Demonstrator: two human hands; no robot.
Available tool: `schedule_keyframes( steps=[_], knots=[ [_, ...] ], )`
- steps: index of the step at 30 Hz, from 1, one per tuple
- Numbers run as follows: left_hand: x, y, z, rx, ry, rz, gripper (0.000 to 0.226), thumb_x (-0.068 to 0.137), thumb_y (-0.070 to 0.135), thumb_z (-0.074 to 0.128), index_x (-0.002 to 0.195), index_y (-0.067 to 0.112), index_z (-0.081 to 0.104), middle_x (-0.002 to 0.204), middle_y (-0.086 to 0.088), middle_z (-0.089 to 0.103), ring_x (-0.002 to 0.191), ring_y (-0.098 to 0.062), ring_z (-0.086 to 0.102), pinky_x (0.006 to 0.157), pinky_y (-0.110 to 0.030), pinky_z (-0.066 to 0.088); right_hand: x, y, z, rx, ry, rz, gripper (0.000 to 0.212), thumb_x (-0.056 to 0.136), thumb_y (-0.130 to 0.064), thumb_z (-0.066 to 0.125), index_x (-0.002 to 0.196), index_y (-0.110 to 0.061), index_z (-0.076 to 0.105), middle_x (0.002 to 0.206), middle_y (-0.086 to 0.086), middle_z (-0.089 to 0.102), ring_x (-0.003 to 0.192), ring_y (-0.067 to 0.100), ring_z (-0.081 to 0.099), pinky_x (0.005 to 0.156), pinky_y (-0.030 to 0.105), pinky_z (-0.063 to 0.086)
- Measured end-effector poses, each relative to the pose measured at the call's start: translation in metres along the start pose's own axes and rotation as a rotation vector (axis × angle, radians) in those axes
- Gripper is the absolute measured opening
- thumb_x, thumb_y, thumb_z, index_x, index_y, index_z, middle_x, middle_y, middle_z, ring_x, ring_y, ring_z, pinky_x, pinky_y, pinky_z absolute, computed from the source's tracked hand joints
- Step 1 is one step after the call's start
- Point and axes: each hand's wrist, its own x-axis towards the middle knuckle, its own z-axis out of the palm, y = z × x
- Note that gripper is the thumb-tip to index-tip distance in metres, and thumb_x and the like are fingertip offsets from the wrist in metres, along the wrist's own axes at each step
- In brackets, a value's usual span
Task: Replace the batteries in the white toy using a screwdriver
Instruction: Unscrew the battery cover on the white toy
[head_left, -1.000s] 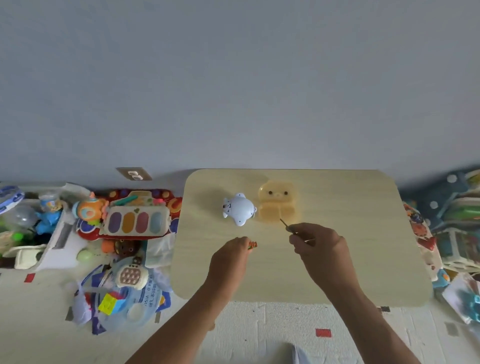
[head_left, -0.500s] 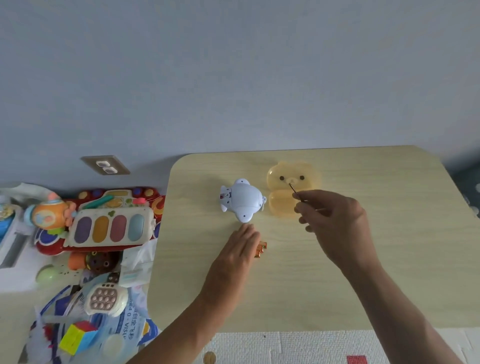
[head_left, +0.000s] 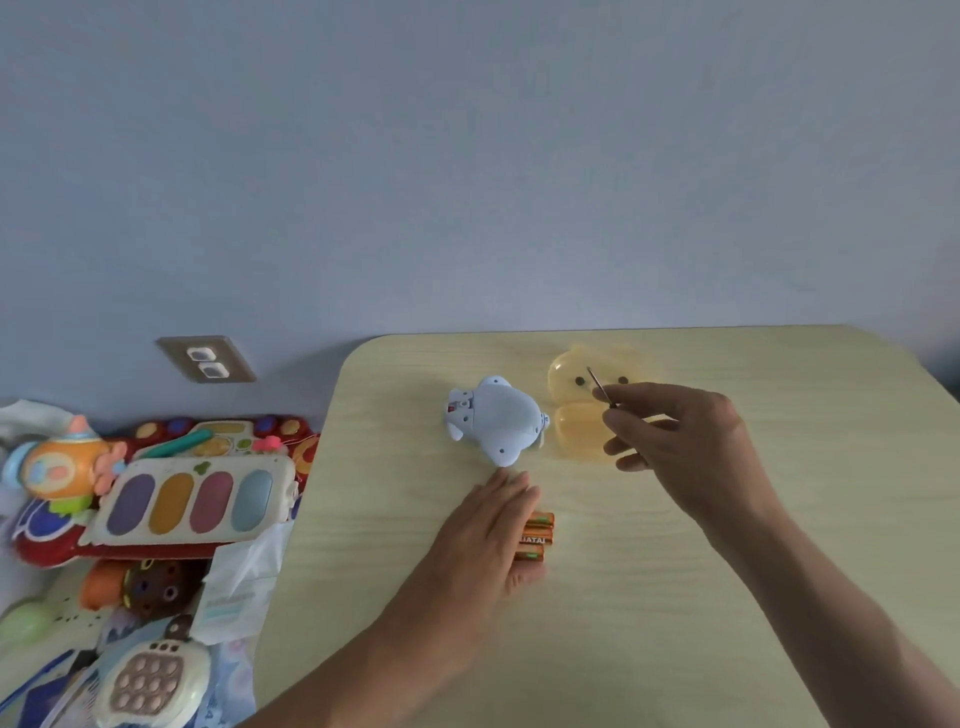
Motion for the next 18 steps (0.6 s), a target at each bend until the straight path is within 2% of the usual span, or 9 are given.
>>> schedule_keyframes(
  steps=[2, 3, 5, 7, 10, 11, 13, 16, 18],
  knots=[
    [0.002, 0.004, -0.01, -0.106, -0.015, -0.051, 0.068, 0.094, 0.051, 0.04, 0.154, 0.018, 0.041, 0.159, 0.008, 0.038, 0.148, 0.006, 0.011, 0.119, -0.005, 0.0, 0.001, 0.0, 0.003, -0.014, -0.007, -0.026, 0.023, 0.089, -0.005, 0.068, 0.101, -0.023, 0.079, 0.084, -0.001, 0.075, 0.066, 0.015, 0.073, 0.059, 0.022, 0.06],
    [0.0, 0.003, -0.012, -0.142, -0.05, -0.067, 0.072, 0.093, 0.054, 0.042, 0.158, 0.022, 0.034, 0.16, 0.018, 0.025, 0.145, 0.014, 0.001, 0.115, 0.0, -0.003, 0.001, -0.001, 0.003, -0.018, -0.005, -0.034, 0.025, 0.089, -0.004, 0.068, 0.101, -0.023, 0.078, 0.083, -0.001, 0.075, 0.065, 0.014, 0.073, 0.057, 0.018, 0.058],
    [-0.008, 0.0, -0.016, -0.167, -0.056, -0.057, 0.077, 0.092, 0.061, 0.043, 0.16, 0.028, 0.027, 0.152, 0.03, 0.011, 0.144, 0.021, -0.005, 0.112, 0.004, 0.0, 0.002, -0.002, 0.005, -0.017, 0.002, -0.039, 0.025, 0.088, -0.002, 0.068, 0.101, -0.021, 0.078, 0.08, 0.0, 0.075, 0.064, 0.014, 0.074, 0.057, 0.016, 0.057],
    [-0.014, -0.001, -0.025, -0.229, 0.023, -0.075, 0.072, 0.094, 0.068, 0.038, 0.155, 0.031, 0.038, 0.151, 0.031, 0.022, 0.147, 0.02, 0.009, 0.114, 0.001, 0.01, 0.003, -0.004, 0.007, -0.012, 0.008, -0.041, 0.024, 0.087, -0.002, 0.068, 0.102, -0.018, 0.077, 0.077, 0.0, 0.075, 0.064, 0.015, 0.074, 0.062, 0.019, 0.059],
    [-0.014, -0.009, -0.036, -0.261, 0.25, -0.105, 0.049, 0.098, 0.064, 0.047, 0.134, 0.032, 0.054, 0.134, 0.021, 0.049, 0.133, 0.007, 0.041, 0.107, -0.006, 0.031, 0.005, -0.009, 0.011, -0.023, 0.022, -0.052, 0.016, 0.086, -0.005, 0.07, 0.096, -0.017, 0.075, 0.072, 0.0, 0.076, 0.06, 0.012, 0.073, 0.062, 0.015, 0.054],
    [-0.007, -0.013, -0.038, -0.27, 0.336, -0.133, 0.044, 0.096, 0.061, 0.053, 0.129, 0.033, 0.055, 0.128, 0.019, 0.05, 0.127, 0.002, 0.045, 0.104, -0.006, 0.032, 0.006, -0.011, 0.013, -0.036, 0.02, -0.061, 0.013, 0.085, -0.006, 0.071, 0.092, -0.017, 0.075, 0.069, 0.0, 0.076, 0.059, 0.012, 0.073, 0.058, 0.012, 0.051],
    [0.013, -0.017, -0.046, -0.334, 0.448, -0.253, 0.048, 0.086, 0.06, 0.063, 0.127, 0.036, 0.055, 0.124, 0.016, 0.047, 0.122, -0.007, 0.043, 0.097, -0.004, 0.031, 0.009, -0.017, 0.02, -0.048, 0.011, -0.088, 0.011, 0.085, -0.006, 0.07, 0.086, -0.016, 0.074, 0.065, 0.0, 0.074, 0.055, 0.011, 0.07, 0.053, 0.01, 0.048],
    [0.046, -0.022, -0.052, -0.538, 0.368, -0.483, 0.074, 0.072, 0.058, 0.075, 0.137, 0.046, 0.044, 0.127, 0.015, 0.041, 0.125, -0.011, 0.038, 0.088, -0.011, 0.035, 0.013, -0.028, 0.033, 0.001, -0.012, -0.131, 0.011, 0.084, -0.004, 0.069, 0.083, -0.014, 0.074, 0.067, 0.001, 0.074, 0.053, 0.009, 0.066, 0.053, 0.016, 0.05],
    [0.061, -0.029, -0.05, -0.605, 0.294, -0.535, 0.088, 0.063, 0.061, 0.074, 0.142, 0.049, 0.037, 0.122, 0.016, 0.046, 0.126, -0.015, 0.045, 0.096, -0.027, 0.045, 0.017, -0.035, 0.041, 0.077, -0.044, -0.132, 0.01, 0.084, -0.004, 0.07, 0.084, -0.012, 0.075, 0.071, 0.002, 0.074, 0.054, 0.008, 0.065, 0.055, 0.017, 0.052]
  ],
)
